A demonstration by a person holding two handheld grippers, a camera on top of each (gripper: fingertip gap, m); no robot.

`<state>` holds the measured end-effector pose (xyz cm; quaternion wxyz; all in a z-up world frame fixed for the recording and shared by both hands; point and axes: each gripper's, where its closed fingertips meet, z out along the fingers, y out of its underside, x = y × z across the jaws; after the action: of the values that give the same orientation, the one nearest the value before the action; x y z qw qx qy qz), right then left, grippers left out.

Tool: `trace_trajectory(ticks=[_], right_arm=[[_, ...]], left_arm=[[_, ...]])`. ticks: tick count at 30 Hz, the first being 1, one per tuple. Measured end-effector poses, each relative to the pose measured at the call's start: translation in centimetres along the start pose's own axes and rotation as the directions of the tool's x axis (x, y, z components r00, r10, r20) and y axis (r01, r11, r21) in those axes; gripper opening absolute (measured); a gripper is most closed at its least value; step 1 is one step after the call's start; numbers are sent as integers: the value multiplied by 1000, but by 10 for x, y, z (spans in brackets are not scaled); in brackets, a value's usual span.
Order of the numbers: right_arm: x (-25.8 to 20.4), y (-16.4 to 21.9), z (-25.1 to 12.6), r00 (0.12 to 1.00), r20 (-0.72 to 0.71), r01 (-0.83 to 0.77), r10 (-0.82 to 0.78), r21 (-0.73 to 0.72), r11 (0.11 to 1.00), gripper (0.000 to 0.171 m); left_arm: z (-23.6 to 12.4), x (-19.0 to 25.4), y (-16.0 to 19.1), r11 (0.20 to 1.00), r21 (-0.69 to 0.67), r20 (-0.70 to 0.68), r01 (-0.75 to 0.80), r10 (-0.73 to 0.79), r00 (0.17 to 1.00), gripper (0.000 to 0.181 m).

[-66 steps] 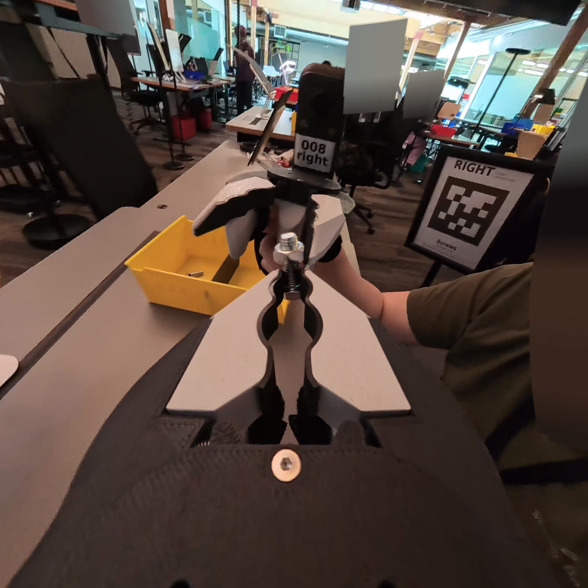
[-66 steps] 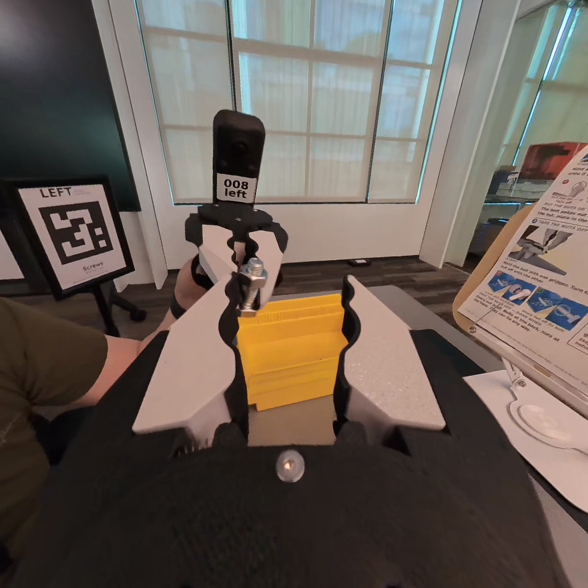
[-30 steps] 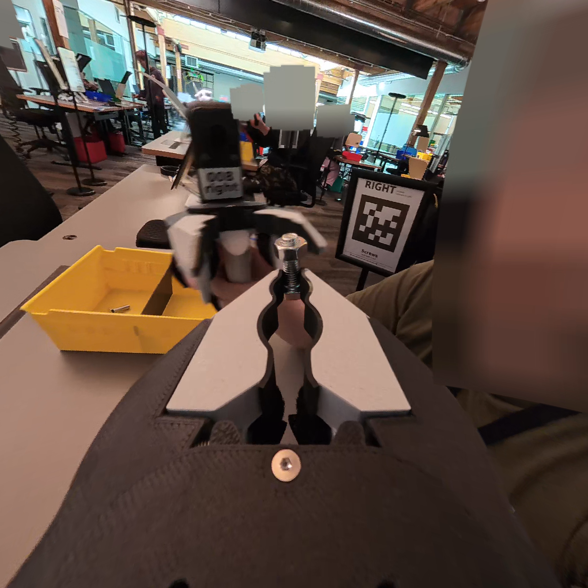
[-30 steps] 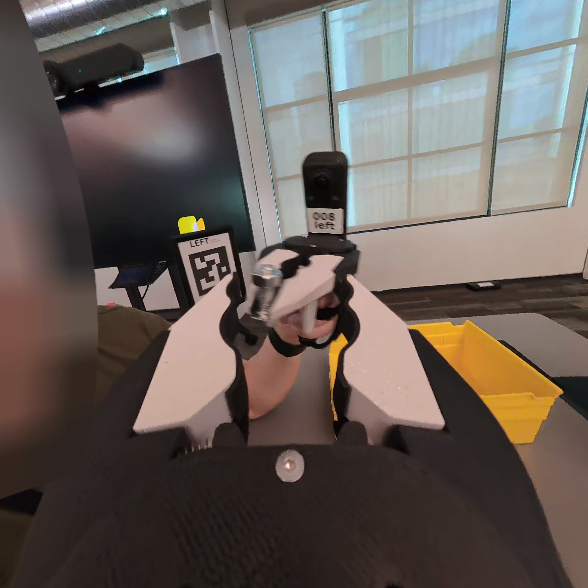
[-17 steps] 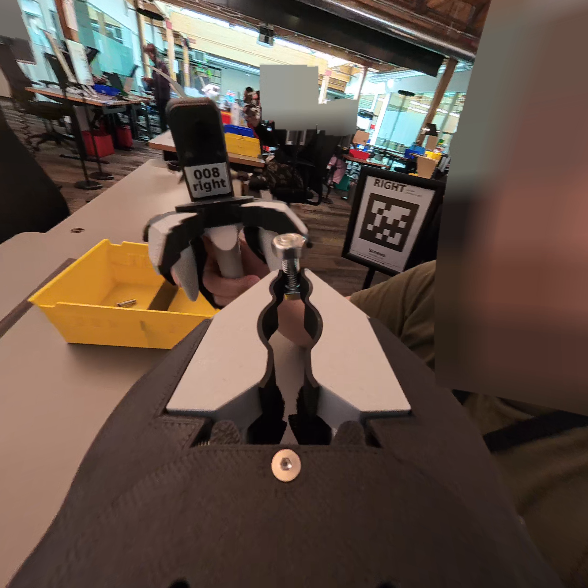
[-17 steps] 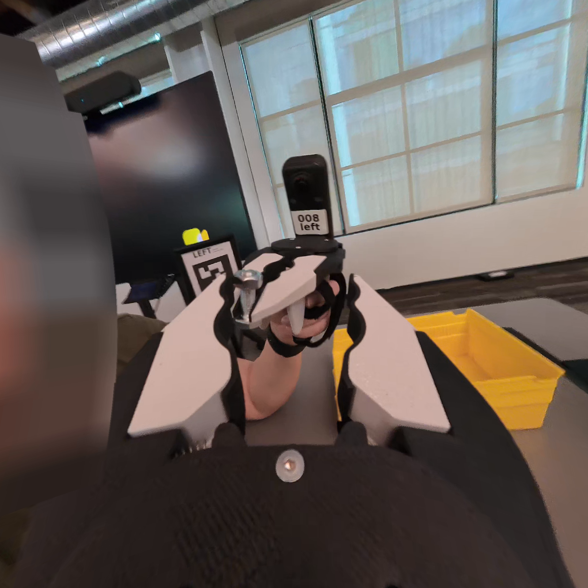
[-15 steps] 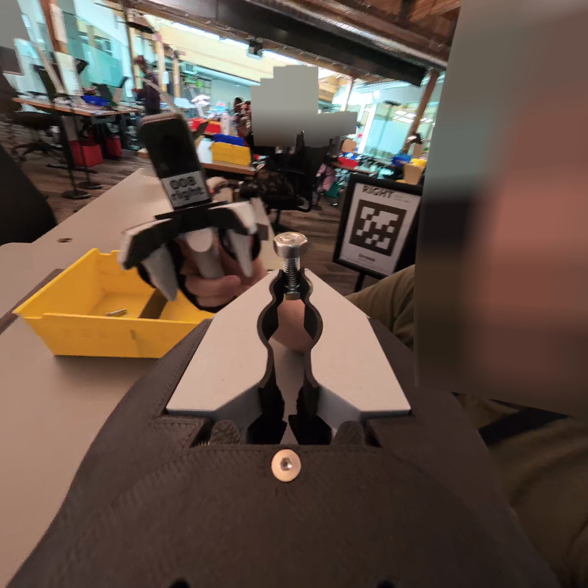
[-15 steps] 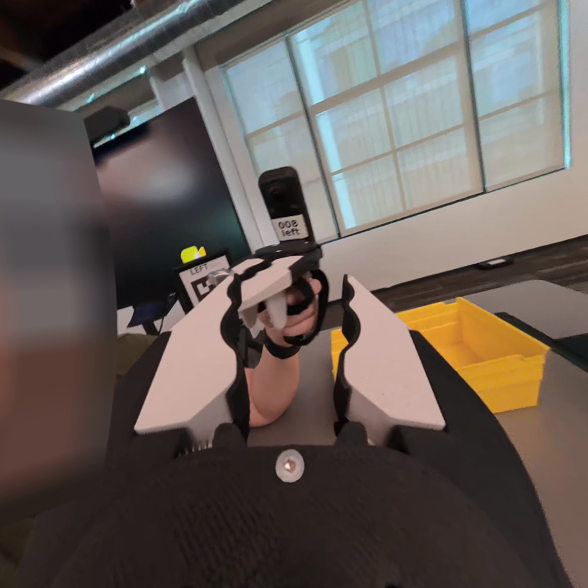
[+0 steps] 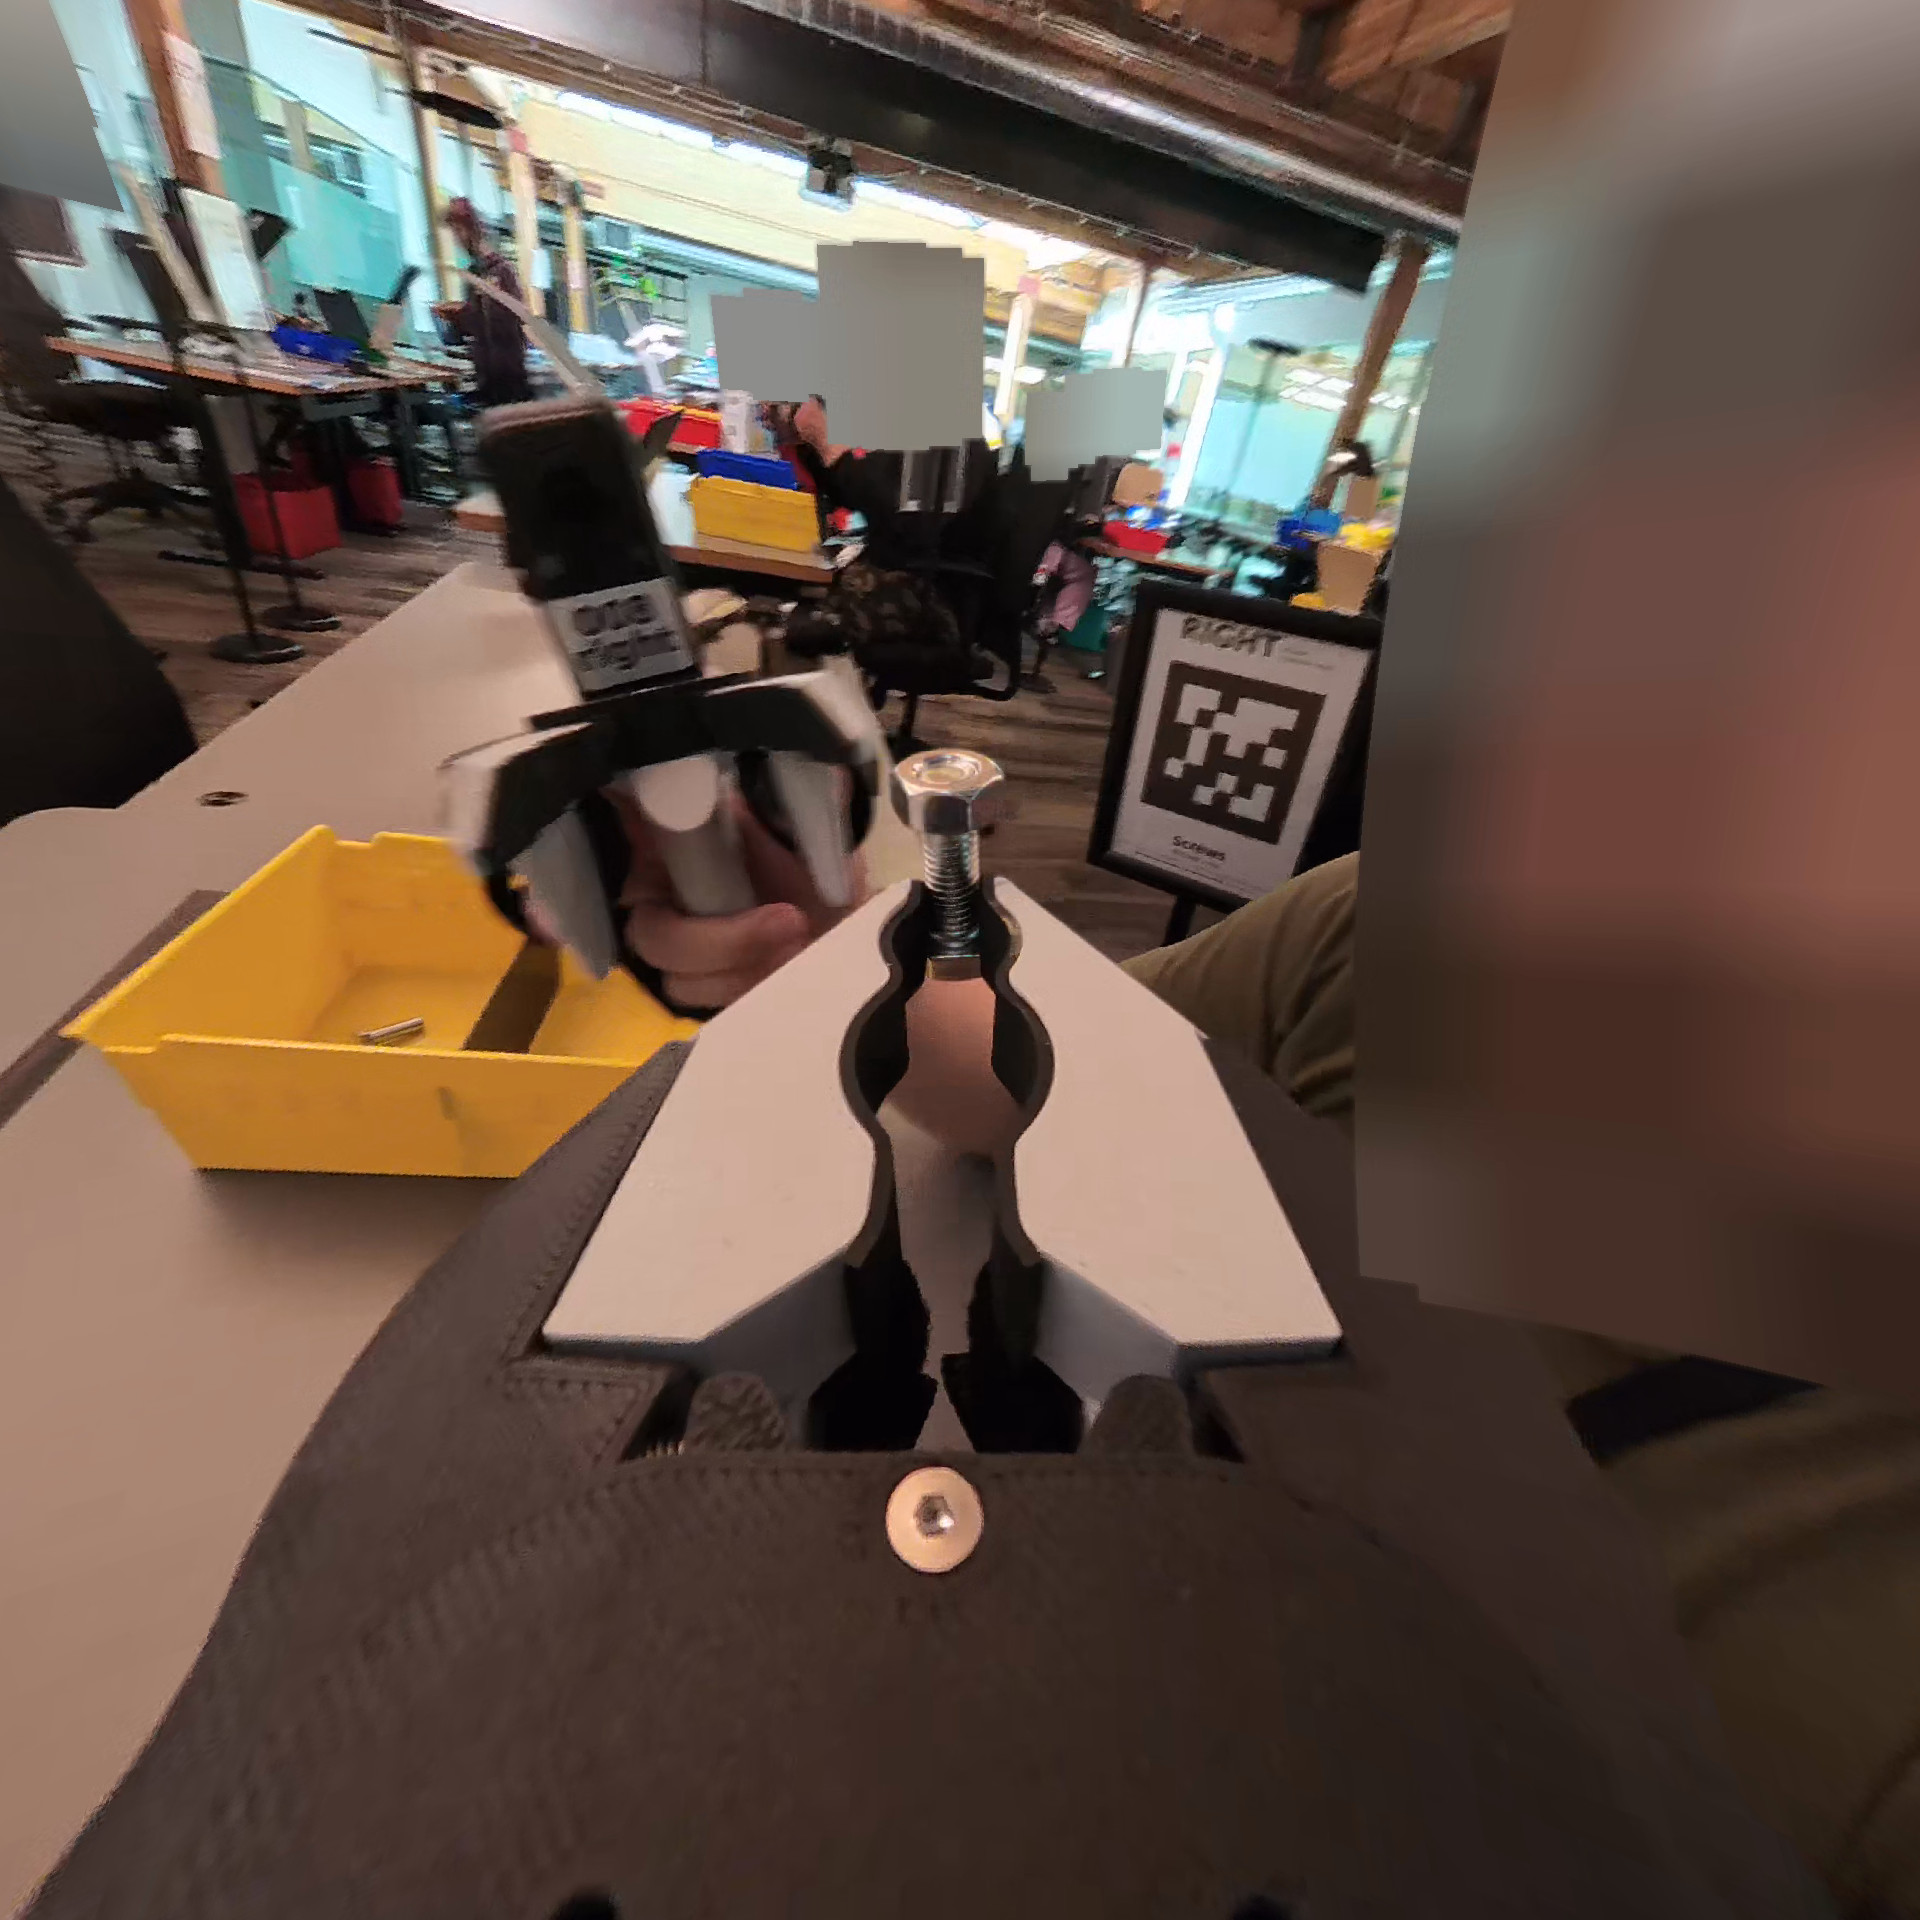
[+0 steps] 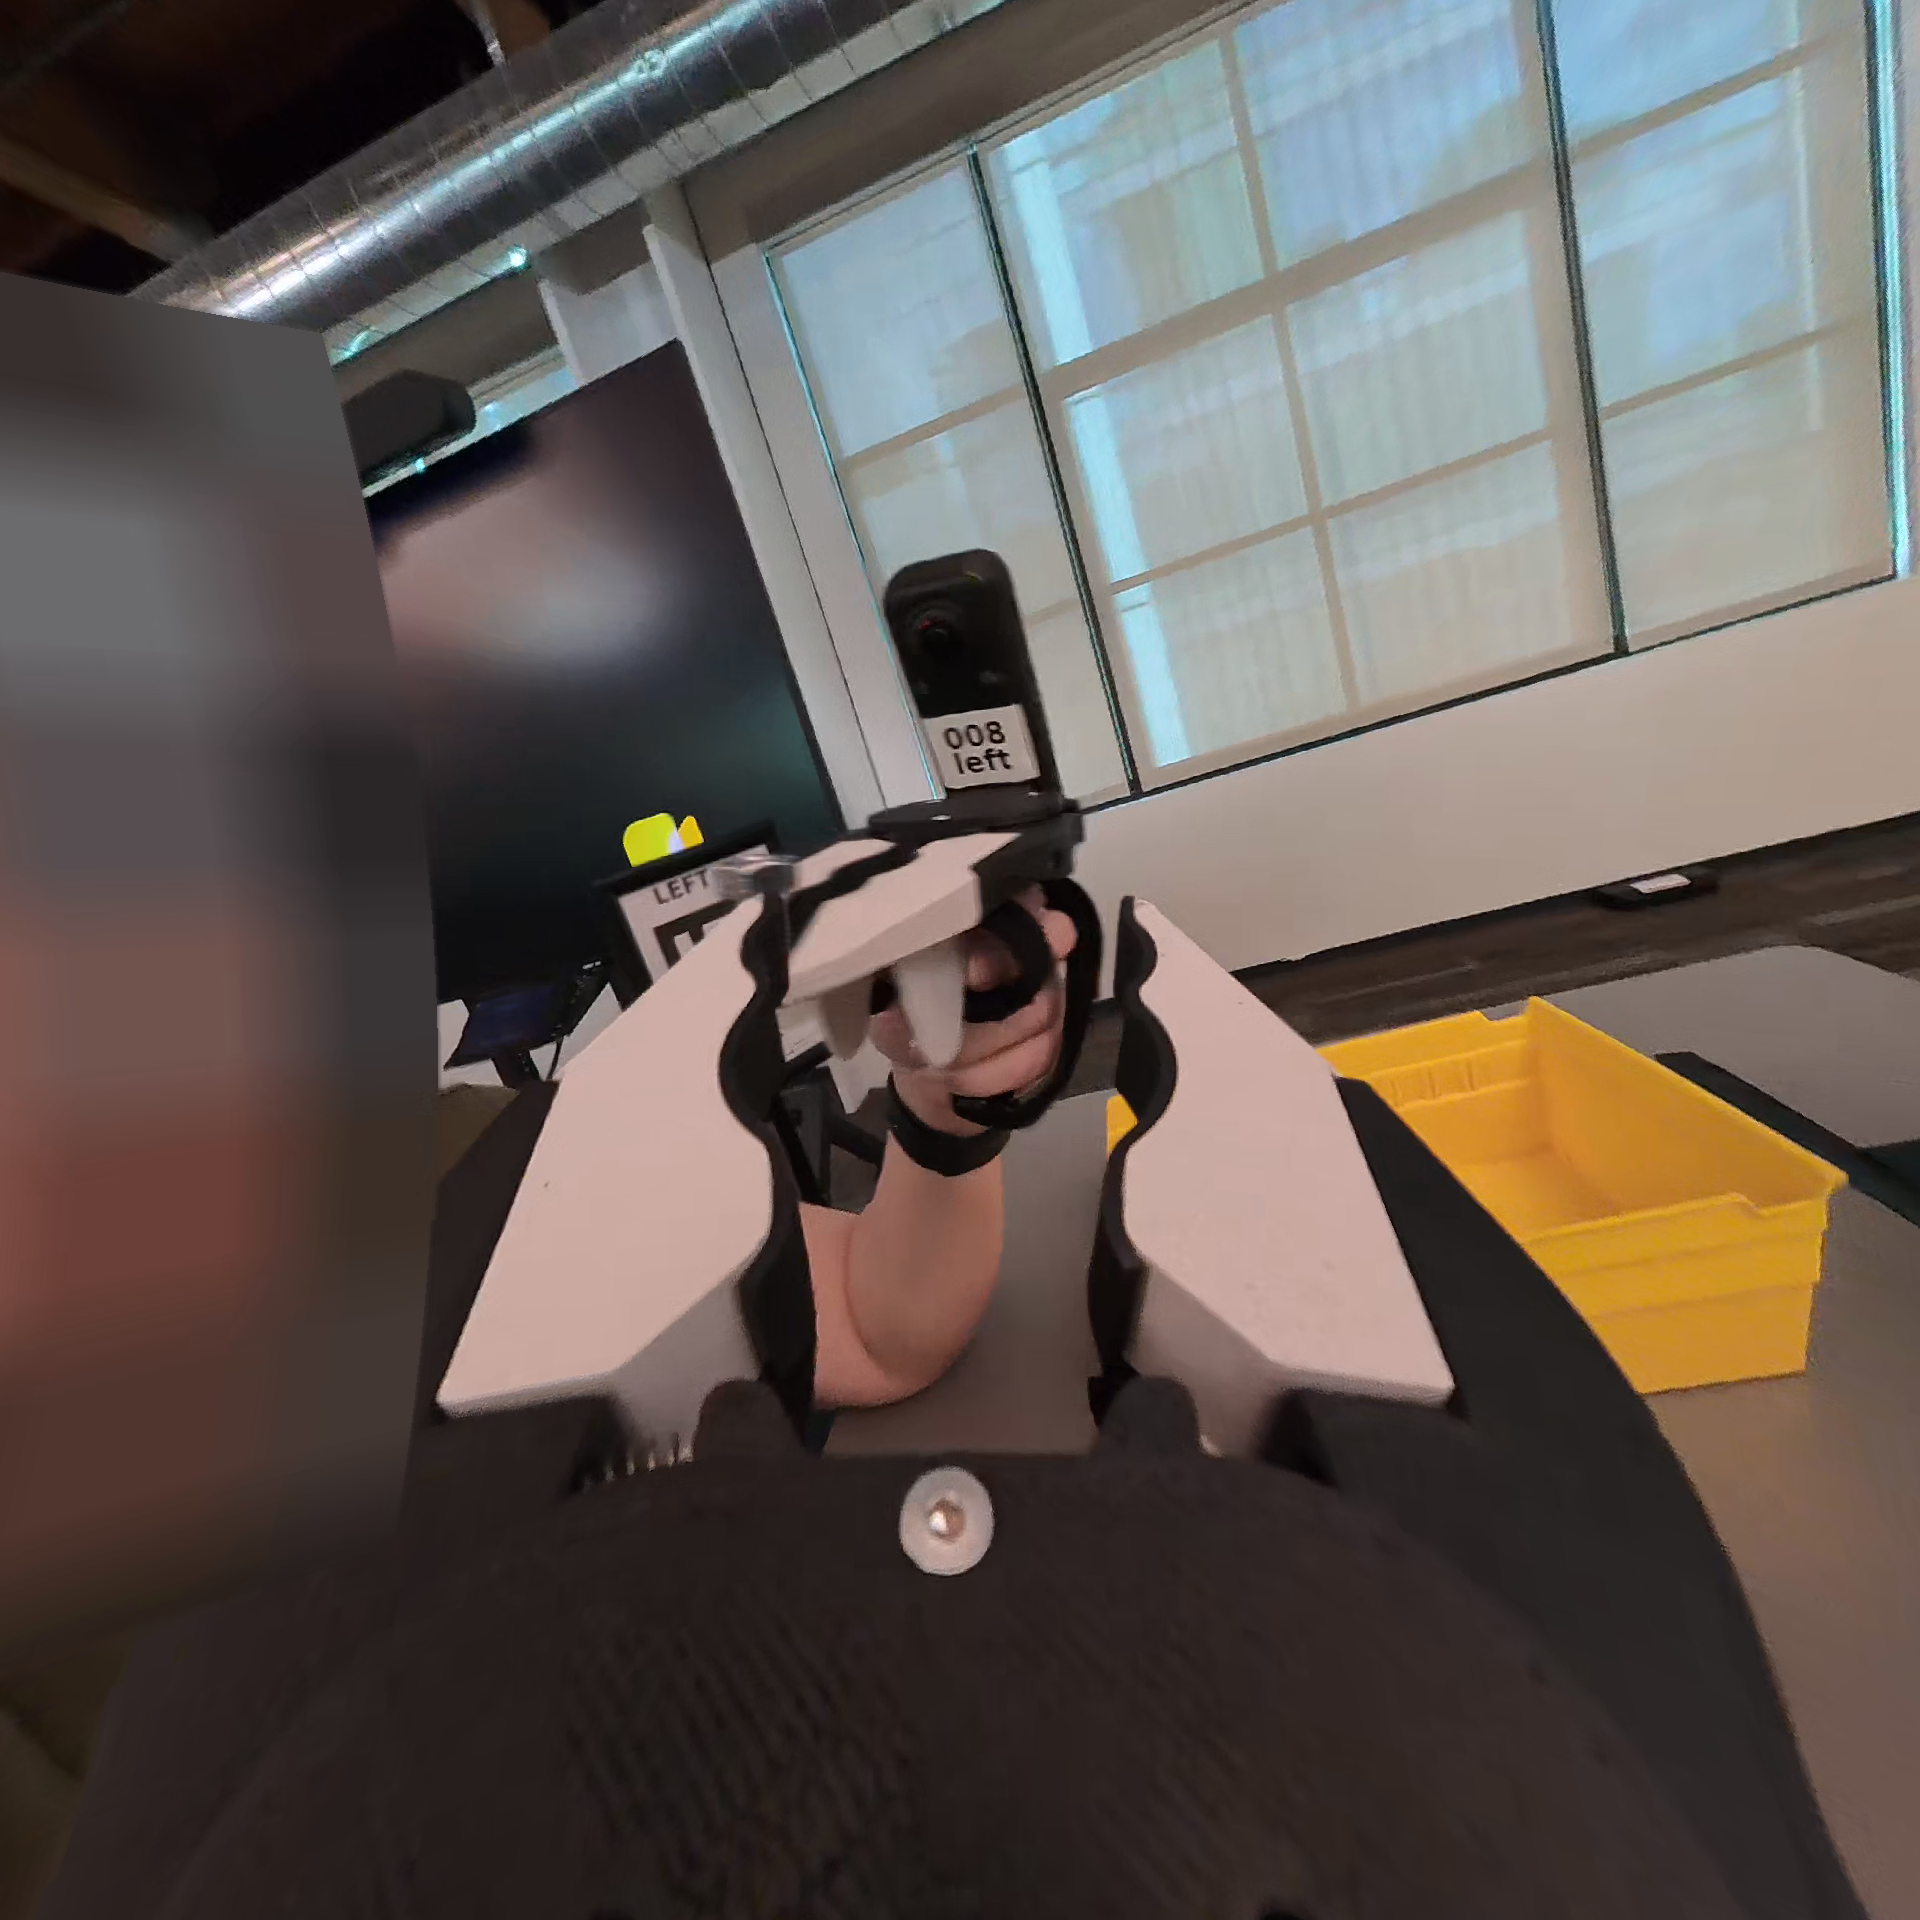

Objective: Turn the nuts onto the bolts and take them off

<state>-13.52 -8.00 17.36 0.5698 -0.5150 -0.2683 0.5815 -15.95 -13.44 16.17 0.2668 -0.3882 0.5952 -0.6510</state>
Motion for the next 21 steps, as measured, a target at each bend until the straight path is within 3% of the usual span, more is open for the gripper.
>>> trace_trajectory(ticks=[4, 9, 11, 14, 17, 21], right_arm=[[-25, 3, 13, 986, -20, 166, -167, -40, 985, 62], [-9, -1, 15, 869, -255, 414, -424, -97, 905, 59], [-10, -4, 13, 832, -282, 468, -477, -104, 878, 54], [-5, -7, 5, 836, -271, 463, -477, -118, 878, 58], [7, -13, -9, 885, -281, 361, -372, -93, 928, 54], [-13, -13, -4, 915, -198, 345, -352, -69, 936, 54]], left_arm=[[-2, -20, 1, 993, -47, 193, -106, 114, 975, 7], [-4, -35, -1, 961, -131, 399, -244, 276, 874, 7], [-1, -35, 2, 948, -171, 420, -269, 317, 850, 7], [-1, -35, 2, 942, -188, 437, -280, 335, 835, 7], [-3, -33, 1, 953, -154, 406, -261, 302, 863, 7], [-5, -36, -2, 965, -120, 400, -233, 262, 878, 7]])
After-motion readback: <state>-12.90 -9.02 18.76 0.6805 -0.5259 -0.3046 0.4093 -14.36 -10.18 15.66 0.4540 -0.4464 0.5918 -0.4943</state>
